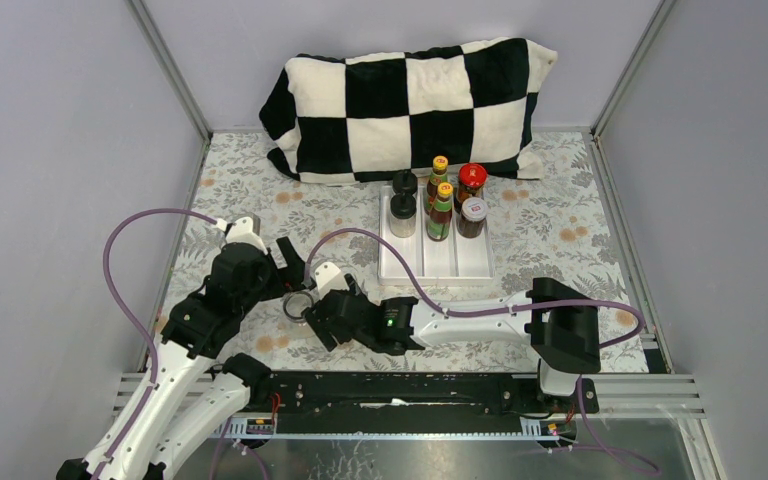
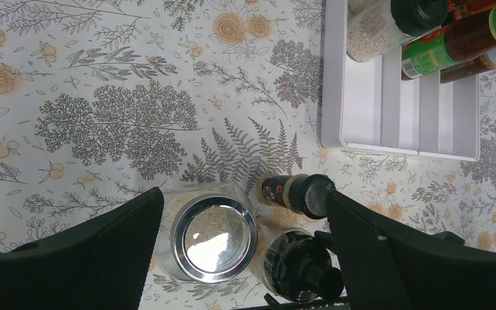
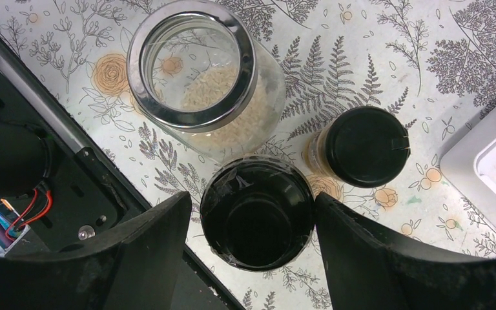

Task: Organize the condiment bottles
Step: Pick up the bottle from the center of the board.

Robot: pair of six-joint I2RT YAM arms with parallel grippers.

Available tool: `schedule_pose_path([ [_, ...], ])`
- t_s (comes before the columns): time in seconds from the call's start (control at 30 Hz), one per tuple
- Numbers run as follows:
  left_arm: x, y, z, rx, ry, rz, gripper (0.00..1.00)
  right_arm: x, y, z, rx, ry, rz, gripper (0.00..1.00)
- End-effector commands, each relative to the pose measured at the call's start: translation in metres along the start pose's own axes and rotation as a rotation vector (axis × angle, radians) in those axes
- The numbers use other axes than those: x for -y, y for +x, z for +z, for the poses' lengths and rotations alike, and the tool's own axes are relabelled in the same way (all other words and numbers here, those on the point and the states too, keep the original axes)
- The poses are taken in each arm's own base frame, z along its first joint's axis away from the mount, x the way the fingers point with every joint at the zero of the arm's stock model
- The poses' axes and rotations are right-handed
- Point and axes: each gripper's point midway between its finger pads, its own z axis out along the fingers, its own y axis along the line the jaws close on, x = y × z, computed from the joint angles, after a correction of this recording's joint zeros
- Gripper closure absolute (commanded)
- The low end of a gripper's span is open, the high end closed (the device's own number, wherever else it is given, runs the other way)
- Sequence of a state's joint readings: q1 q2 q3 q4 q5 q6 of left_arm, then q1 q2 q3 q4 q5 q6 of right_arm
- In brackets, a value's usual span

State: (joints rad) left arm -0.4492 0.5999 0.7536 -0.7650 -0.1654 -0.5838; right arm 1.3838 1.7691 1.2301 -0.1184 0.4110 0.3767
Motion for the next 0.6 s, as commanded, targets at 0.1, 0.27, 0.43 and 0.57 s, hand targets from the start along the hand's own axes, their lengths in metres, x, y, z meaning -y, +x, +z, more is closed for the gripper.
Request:
schedule_pose_path([
  [0.1, 0.047, -0.029, -0.015, 0.092, 0.218, -0.030, 0.01, 0.027, 0.063, 0.016, -0.182, 0.112, -0.063, 0.23],
  [0.27, 0.048, -0.028, -0.012, 0.083, 0.221, -0.028, 0.01, 0.028, 0.063, 0.019, -0.172, 0.116, -0.062, 0.32],
  [0.43, 0.047, -0.028, -0.014, 0.091, 0.220, -0.032, 0.01, 0.033, 0.062, 0.017, -0.163, 0.134, -0.065, 0.37],
  [0.57, 0.047, -0.028, -0.013, 0.089, 0.218, -0.033, 0.01, 0.039, 0.060, 0.009, -0.143, 0.155, -0.052, 0.41],
])
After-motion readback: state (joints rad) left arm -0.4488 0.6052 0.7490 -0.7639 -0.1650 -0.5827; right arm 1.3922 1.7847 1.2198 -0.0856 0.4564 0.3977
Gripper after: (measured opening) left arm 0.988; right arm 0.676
